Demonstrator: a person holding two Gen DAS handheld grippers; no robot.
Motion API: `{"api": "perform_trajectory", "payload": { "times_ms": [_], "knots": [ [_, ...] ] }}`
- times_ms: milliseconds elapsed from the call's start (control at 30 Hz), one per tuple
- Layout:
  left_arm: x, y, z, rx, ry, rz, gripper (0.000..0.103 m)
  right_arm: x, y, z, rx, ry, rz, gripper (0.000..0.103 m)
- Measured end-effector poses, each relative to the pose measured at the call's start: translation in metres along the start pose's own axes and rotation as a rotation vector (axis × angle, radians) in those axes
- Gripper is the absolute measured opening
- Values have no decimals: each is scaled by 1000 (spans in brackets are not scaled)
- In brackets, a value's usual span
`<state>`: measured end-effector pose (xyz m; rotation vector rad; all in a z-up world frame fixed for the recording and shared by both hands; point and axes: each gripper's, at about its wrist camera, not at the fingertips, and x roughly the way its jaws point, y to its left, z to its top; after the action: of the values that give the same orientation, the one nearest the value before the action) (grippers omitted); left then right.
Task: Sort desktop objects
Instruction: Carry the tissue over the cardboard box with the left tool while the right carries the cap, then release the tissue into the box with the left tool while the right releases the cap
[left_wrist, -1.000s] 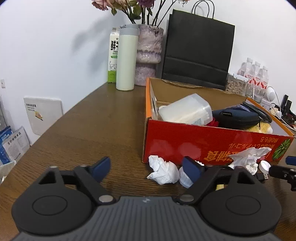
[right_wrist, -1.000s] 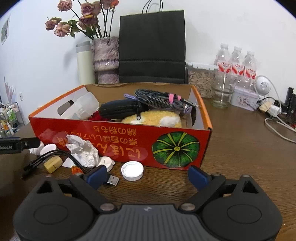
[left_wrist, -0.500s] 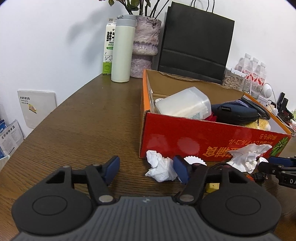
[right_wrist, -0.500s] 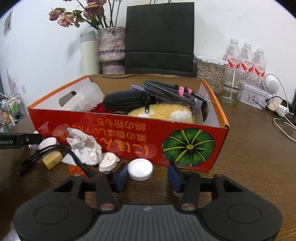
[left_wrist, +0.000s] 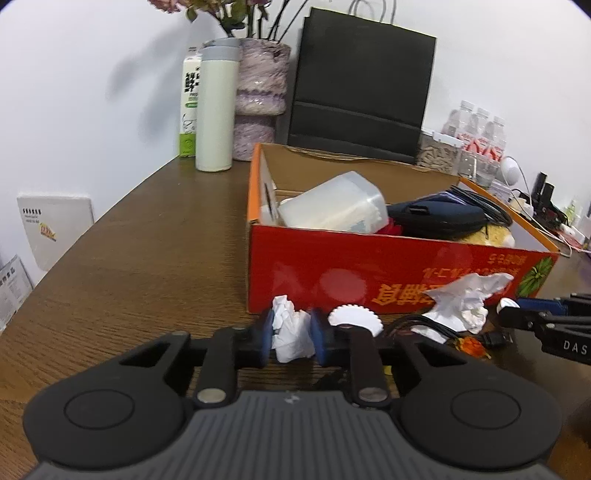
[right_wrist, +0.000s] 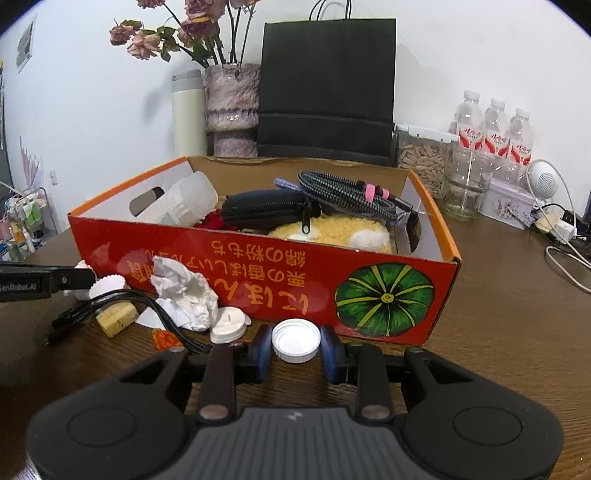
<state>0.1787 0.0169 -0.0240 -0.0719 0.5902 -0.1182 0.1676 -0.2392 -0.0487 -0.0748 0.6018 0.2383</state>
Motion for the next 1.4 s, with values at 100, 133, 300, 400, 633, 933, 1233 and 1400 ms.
{"api": "perform_trajectory", "payload": {
  "times_ms": [100, 133, 300, 400, 633, 933, 1233, 1400],
  "knots": [
    [-3, -3, -1, 15, -18, 2, 19, -4, 3, -1, -7, -14, -3, 27],
    [-4, -3, -1, 17, -23, 4, 18, -5, 3, -1, -6, -17, -2, 27],
    [-11, -4, -2, 18, -54, 9, 18, -12, 5, -2, -3, -43, 5, 27],
    [-20, -5, -3, 20, -93, 13, 18, -20, 6, -3, 3, -67, 10, 27],
    [-46, -12, -2, 8, -194, -9, 18, -42, 7, 1, 13, -153, 24, 27],
    [-55, -38, 45, 50, -307, -80, 18, -51, 9, 38, 1, -240, 42, 27],
    [-5, -67, 73, 77, -273, -111, 18, -18, -1, 69, 12, -228, 4, 27],
    [17, -68, 67, 104, -235, -114, 18, 2, -16, 64, 28, -189, 7, 27]
  ]
}}
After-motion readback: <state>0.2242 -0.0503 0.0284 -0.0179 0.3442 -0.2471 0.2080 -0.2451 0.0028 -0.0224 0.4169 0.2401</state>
